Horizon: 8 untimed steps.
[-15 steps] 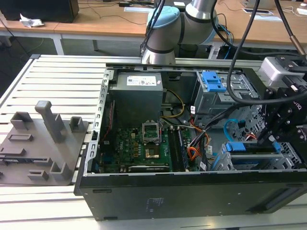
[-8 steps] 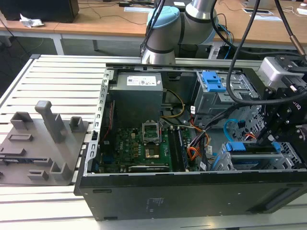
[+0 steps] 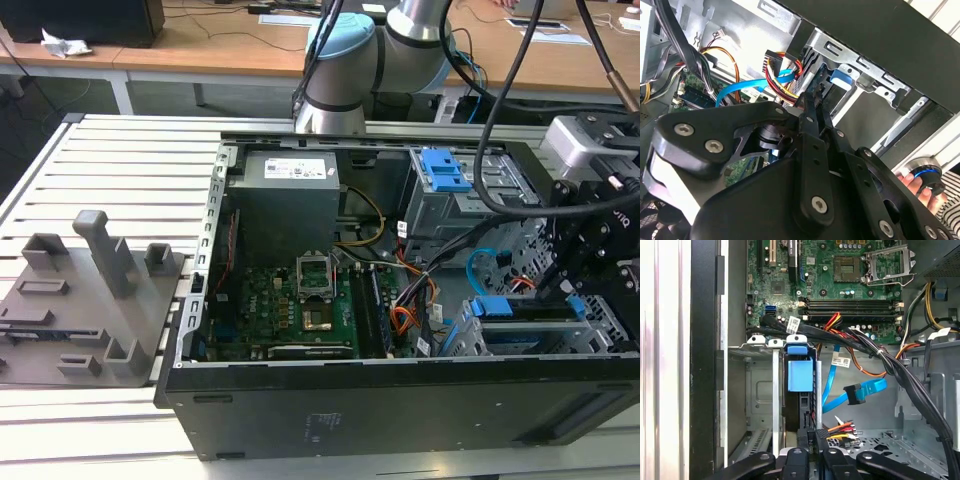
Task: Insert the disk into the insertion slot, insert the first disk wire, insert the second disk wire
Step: 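Insert the first disk wire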
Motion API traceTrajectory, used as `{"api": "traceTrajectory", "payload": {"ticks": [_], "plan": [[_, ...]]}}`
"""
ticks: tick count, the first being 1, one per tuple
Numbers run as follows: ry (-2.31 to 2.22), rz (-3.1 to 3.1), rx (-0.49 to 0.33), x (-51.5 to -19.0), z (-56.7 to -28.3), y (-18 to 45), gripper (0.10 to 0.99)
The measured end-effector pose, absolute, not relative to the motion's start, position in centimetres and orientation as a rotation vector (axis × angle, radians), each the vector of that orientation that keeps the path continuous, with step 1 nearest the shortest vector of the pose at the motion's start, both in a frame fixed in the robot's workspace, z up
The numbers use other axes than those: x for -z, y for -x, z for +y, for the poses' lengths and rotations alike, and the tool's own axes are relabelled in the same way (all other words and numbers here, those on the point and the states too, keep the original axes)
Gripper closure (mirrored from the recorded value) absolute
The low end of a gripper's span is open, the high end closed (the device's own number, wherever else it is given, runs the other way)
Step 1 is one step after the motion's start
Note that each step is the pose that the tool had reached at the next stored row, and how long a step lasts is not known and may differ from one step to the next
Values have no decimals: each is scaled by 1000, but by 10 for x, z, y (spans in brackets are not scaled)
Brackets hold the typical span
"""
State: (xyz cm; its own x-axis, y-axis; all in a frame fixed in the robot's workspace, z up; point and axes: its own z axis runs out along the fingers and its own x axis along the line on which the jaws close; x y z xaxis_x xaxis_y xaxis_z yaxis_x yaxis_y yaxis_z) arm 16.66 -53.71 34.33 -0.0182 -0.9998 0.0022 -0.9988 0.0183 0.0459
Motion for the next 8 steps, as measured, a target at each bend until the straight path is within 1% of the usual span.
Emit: {"api": "traceTrajectory", "payload": {"ticks": [8], "plan": [[-2182, -2222, 61, -340, -539, -169, 914]]}}
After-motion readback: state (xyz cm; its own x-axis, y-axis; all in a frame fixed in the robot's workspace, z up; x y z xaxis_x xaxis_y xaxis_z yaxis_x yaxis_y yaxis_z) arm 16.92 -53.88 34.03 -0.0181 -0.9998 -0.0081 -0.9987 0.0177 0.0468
